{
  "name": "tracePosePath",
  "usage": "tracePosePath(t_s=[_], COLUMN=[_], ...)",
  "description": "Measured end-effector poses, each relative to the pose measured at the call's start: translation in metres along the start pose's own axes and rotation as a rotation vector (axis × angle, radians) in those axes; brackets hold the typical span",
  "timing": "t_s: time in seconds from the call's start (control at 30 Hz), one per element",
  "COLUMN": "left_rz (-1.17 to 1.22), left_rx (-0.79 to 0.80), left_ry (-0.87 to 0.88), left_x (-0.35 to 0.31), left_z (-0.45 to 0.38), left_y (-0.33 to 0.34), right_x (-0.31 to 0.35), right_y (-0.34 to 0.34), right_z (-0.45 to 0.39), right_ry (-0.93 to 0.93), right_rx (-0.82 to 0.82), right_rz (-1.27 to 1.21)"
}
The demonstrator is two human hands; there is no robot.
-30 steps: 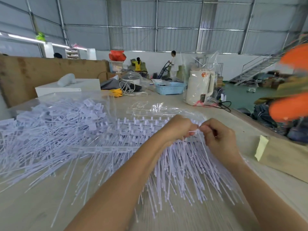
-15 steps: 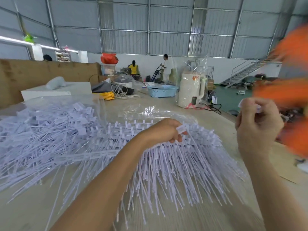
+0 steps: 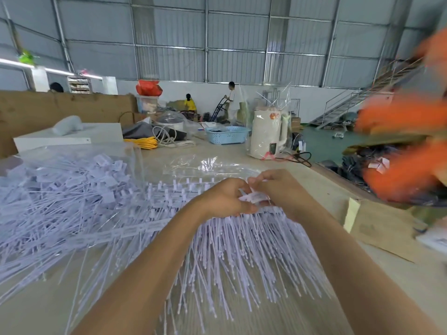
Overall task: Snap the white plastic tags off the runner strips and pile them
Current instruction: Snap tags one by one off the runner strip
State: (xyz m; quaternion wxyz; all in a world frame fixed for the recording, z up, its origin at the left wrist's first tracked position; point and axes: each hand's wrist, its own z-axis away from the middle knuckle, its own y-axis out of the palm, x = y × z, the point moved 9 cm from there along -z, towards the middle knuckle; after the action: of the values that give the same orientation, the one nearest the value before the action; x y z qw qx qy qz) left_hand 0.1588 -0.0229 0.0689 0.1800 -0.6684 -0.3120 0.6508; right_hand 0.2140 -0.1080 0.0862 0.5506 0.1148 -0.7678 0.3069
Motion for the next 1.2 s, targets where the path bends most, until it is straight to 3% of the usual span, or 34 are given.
tracePosePath(t_s=[0.07, 0.33, 0.57, 0.73, 0.97, 1.2], left_rz=[-0.041, -0.109, -0.131, -0.093, -0.03, 0.149], left_rx=[-0.048, -0.137, -0.194, -0.097, -0.142, -0.091], left_ry=[-0.004, -0.019, 0.012, -0.038, -0.036, -0.059], left_x=[0.0, -0.005, -0.01, -0.004, -0.007, -0.004], left_z=[0.0, 0.0, -0.003, 0.004, 0.004, 0.007], left_y=[-0.004, -0.011, -0.021, -0.025, -0.027, -0.026], right_x=[-0.015, -0.028, -0.007, 0.002, 0.008, 0.043], right_y=[0.004, -0.002, -0.008, 0.001, -0.005, -0.008], right_z=[-0.001, -0.004, 0.005, 0.01, 0.009, 0.034], right_ry=[0.052, 0.054, -0.133, -0.226, -0.371, -0.739], right_rx=[-0.024, -0.049, -0.042, 0.047, -0.107, -0.267], right_rz=[-0.136, -0.213, -0.225, -0.121, 0.03, 0.33])
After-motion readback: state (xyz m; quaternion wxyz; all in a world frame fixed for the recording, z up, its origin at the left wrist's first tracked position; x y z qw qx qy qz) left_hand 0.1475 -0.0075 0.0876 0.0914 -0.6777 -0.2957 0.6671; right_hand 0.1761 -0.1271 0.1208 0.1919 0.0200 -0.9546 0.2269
